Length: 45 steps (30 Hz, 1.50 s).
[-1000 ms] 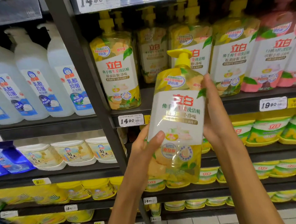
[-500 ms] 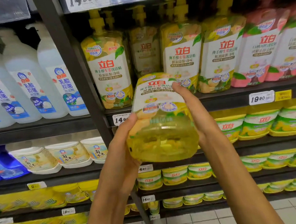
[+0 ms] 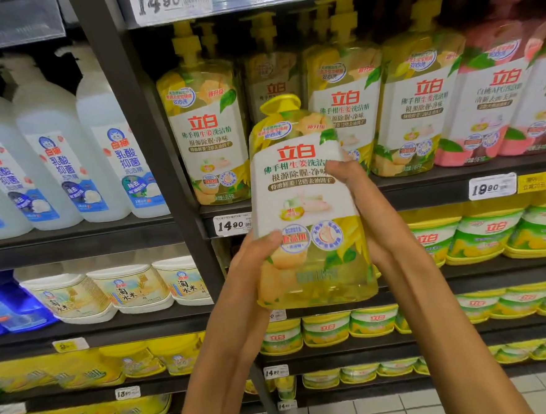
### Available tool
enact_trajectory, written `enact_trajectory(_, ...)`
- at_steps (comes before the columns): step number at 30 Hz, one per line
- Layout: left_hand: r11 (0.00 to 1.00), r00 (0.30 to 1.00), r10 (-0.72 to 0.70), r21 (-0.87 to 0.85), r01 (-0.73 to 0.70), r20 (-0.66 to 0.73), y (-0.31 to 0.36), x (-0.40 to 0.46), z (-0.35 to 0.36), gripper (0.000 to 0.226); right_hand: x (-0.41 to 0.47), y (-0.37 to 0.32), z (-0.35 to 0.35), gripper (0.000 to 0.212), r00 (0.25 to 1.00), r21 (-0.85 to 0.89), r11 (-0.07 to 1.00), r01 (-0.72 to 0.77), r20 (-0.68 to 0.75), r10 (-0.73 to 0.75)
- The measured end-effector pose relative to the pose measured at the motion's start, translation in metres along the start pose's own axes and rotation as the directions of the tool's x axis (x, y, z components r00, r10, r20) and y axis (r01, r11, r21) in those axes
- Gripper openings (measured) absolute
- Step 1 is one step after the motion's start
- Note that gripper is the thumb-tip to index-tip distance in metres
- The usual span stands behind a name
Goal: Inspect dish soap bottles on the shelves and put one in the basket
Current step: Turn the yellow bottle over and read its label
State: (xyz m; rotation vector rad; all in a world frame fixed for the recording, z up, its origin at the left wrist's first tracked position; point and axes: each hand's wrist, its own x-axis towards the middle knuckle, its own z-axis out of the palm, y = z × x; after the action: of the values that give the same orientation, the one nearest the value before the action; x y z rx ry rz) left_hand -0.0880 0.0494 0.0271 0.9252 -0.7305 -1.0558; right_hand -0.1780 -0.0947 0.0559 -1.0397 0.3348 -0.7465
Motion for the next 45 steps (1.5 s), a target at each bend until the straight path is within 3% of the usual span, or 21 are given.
enact_trajectory(4, 0.997, 1.0, 0.006, 0.071, -0.006, 0.003, -0.007, 0.011, -0.003, 0.06, 0.002, 0.001, -0.001, 0.071, 0.985, -0.004, 0.989, 0.147, 0.088, -0.146)
enact_trajectory(8, 0.99, 0.998, 0.07, 0.122, -0.07, 0.003, -0.013, 0.018, -0.009, 0.058, 0.008, -0.007, -0.006, 0.074, 0.985, -0.116, 0.979, 0.168, 0.057, -0.163)
enact_trajectory(11, 0.974, 0.99, 0.141, 0.177, -0.141, 0.012, -0.022, 0.026, -0.014, 0.059, 0.013, -0.01, -0.009, 0.067, 0.988, -0.192, 0.97, 0.15, 0.055, -0.142)
enact_trajectory(19, 0.966, 0.989, 0.145, 0.216, -0.144, 0.012, -0.021, 0.069, -0.022, 0.056, 0.042, -0.019, -0.007, 0.038, 0.955, -0.351, 0.903, 0.246, -0.07, -0.287)
enact_trajectory(24, 0.939, 0.978, 0.209, 0.284, -0.193, -0.025, -0.011, 0.1, -0.024, 0.065, 0.069, -0.035, 0.002, 0.056, 0.946, -0.447, 0.854, 0.265, -0.052, -0.321)
enact_trajectory(28, 0.913, 0.953, 0.29, 0.323, -0.25, -0.084, -0.012, 0.115, -0.026, 0.073, 0.087, -0.037, 0.002, 0.029, 0.933, -0.471, 0.828, 0.303, -0.028, -0.358)
enact_trajectory(31, 0.893, 0.927, 0.35, 0.347, -0.288, -0.132, -0.011, 0.126, -0.03, 0.078, 0.095, -0.035, 0.005, 0.022, 0.92, -0.448, 0.827, 0.34, -0.023, -0.391)
enact_trajectory(33, 0.876, 0.906, 0.398, 0.352, -0.329, -0.144, -0.011, 0.132, -0.034, 0.07, 0.101, -0.033, 0.006, 0.022, 0.904, -0.45, 0.813, 0.37, -0.029, -0.427)
enact_trajectory(35, 0.836, 0.877, 0.464, 0.389, -0.387, -0.125, -0.011, 0.137, -0.036, 0.051, 0.105, -0.03, 0.007, 0.035, 0.891, -0.432, 0.809, 0.398, -0.03, -0.454)
enact_trajectory(36, 0.819, 0.864, 0.489, 0.405, -0.407, -0.121, -0.011, 0.139, -0.037, 0.047, 0.107, -0.028, 0.009, 0.051, 0.887, -0.427, 0.809, 0.404, -0.036, -0.461)
enact_trajectory(39, 0.789, 0.838, 0.532, 0.429, -0.44, -0.118, -0.011, 0.144, -0.04, 0.06, 0.111, -0.025, 0.014, 0.092, 0.879, -0.437, 0.801, 0.409, -0.046, -0.474)
enact_trajectory(45, 0.731, 0.812, 0.577, 0.501, -0.463, -0.091, -0.008, 0.152, -0.041, 0.081, 0.118, -0.024, 0.016, 0.099, 0.853, -0.472, 0.761, 0.444, -0.038, -0.521)
